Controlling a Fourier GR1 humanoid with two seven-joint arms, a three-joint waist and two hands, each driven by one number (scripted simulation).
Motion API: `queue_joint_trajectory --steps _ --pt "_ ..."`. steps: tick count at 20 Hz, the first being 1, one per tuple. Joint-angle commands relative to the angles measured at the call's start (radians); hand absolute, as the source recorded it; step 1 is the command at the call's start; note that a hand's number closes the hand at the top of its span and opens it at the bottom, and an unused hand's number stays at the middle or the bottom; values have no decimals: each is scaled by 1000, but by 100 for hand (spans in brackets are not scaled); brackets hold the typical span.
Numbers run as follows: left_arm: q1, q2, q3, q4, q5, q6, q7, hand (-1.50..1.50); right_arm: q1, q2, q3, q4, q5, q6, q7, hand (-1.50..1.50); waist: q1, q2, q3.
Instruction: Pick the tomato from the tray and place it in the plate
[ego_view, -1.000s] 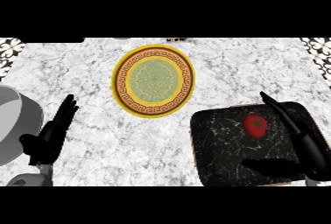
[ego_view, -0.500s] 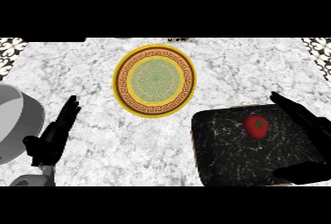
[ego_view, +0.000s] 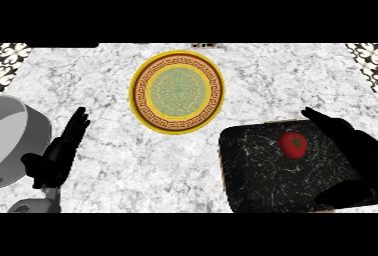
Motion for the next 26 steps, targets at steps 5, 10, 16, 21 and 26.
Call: queue_joint_trajectory --steps 5,10,16,21,26 --pt "23 -40 4 -25 -40 4 8 0 -79 57 22 77 136 106 63 -150 3 0 0" --pt "-57 -48 46 67 -52 -28 -6 0 -77 146 37 102 208 136 70 -150 -3 0 0" --pt "39 -22 82 -20 -37 -86 -3 0 -131 168 -3 299 321 91 -60 -150 3 0 0" --pt "-73 -64 85 117 -91 -57 -50 0 -191 222 -10 428 400 55 -85 -150 0 2 0" --pt "-64 -53 100 45 -82 -61 28 0 -115 221 24 430 400 76 -207 150 -4 1 0"
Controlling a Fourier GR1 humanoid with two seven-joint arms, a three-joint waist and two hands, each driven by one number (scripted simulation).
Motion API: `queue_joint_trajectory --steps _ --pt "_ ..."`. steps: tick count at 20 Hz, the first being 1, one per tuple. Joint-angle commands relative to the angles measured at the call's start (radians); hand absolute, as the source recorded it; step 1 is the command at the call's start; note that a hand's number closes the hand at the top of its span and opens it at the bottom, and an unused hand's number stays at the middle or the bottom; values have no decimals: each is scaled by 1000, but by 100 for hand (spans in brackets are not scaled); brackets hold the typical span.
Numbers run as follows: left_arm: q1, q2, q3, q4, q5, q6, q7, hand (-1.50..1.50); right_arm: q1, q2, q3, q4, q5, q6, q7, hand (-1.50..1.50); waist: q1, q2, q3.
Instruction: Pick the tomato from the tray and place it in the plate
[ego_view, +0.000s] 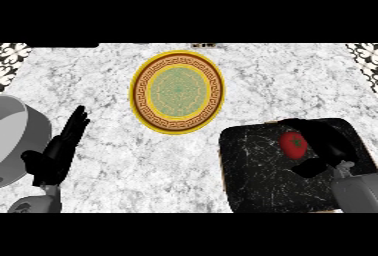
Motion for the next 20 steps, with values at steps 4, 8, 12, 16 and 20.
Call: queue_joint_trajectory --steps 4,8,12,16,20 --pt "-27 -51 -8 27 -40 25 2 0 -61 23 -26 48 18 52 -99 150 -1 0 1" --pt "-1 -50 0 -52 -31 16 43 0 -75 42 -27 161 77 -34 -195 150 2 0 1" --pt "1 -15 22 -30 -17 -26 26 0 -17 40 -24 105 124 -185 -262 150 -2 0 1" --pt "4 11 53 -25 -1 -28 36 0 94 152 -62 -61 186 -257 76 150 -28 -9 0" --pt "34 -3 64 -1 -5 -9 -4 0 221 297 -105 -144 255 -413 316 150 -63 -13 -3"
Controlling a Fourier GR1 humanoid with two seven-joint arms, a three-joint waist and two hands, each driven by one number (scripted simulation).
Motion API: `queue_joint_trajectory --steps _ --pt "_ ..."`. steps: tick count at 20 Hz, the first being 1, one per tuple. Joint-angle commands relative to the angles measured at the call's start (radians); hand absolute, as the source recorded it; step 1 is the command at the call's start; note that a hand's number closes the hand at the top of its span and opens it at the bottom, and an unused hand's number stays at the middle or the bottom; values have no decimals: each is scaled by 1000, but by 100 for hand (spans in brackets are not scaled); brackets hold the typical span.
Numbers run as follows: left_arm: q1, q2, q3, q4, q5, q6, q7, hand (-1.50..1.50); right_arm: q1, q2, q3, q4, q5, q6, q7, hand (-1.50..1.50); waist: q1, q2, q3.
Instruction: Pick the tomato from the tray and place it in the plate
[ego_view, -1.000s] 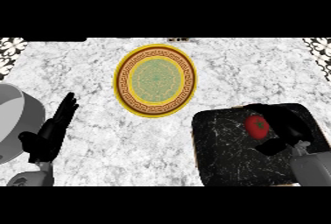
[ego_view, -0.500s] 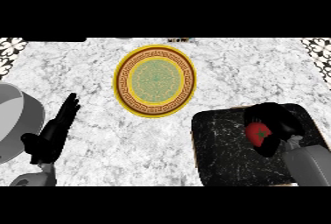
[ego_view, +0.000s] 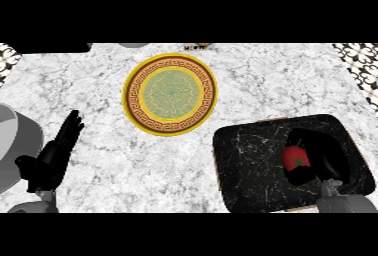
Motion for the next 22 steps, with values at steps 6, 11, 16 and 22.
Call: queue_joint_trajectory --steps 6,11,16,22 --pt "24 -16 -20 -23 -20 7 -5 0 299 222 234 -505 305 -99 409 150 13 8 10" --pt "10 -53 -55 -61 -45 33 29 0 222 250 405 -632 491 -30 557 150 37 14 11" --pt "34 -52 -47 -29 -33 1 -25 0 55 251 465 -703 599 35 643 150 45 16 11" --pt "12 -22 -20 -15 -32 -26 -20 0 -178 252 517 -564 560 34 797 150 49 18 12"
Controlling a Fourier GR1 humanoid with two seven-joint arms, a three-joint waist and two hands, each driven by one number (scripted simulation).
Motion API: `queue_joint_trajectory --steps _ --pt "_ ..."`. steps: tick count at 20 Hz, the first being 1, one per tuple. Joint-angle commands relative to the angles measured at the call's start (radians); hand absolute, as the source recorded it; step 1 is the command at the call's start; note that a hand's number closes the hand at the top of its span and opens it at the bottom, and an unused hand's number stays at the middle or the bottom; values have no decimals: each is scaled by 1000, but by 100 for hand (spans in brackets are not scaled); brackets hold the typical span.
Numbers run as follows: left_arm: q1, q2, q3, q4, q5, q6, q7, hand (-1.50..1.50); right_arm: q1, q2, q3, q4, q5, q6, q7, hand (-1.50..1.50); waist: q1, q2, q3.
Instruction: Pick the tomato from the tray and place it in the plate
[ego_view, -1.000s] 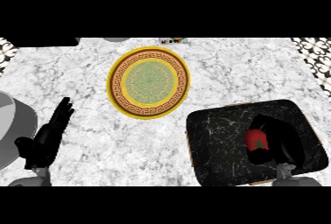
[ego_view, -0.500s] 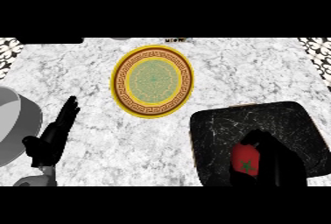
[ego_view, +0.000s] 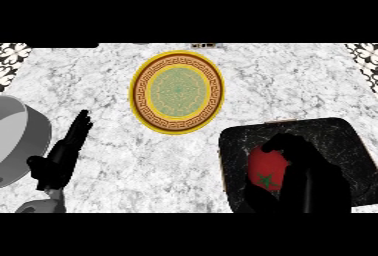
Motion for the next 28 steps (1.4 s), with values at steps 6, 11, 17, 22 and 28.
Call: queue_joint_trajectory --steps 6,11,17,22,28 --pt "10 25 13 -34 1 -32 14 0 -379 3 -72 290 -174 -25 128 150 13 2 1" --pt "-68 -18 -15 -13 -24 5 63 0 -560 3 -120 521 -311 -107 141 150 19 6 1" --pt "-60 -35 -20 -15 -45 29 51 0 -759 3 -157 798 -455 -267 111 150 26 6 1" --pt "-69 -18 6 49 -29 0 -7 0 -832 3 -59 1086 -529 -502 86 150 39 11 0" --pt "-40 -44 -43 -27 -41 -4 41 0 -924 3 -145 1230 -605 -723 90 150 70 17 1"
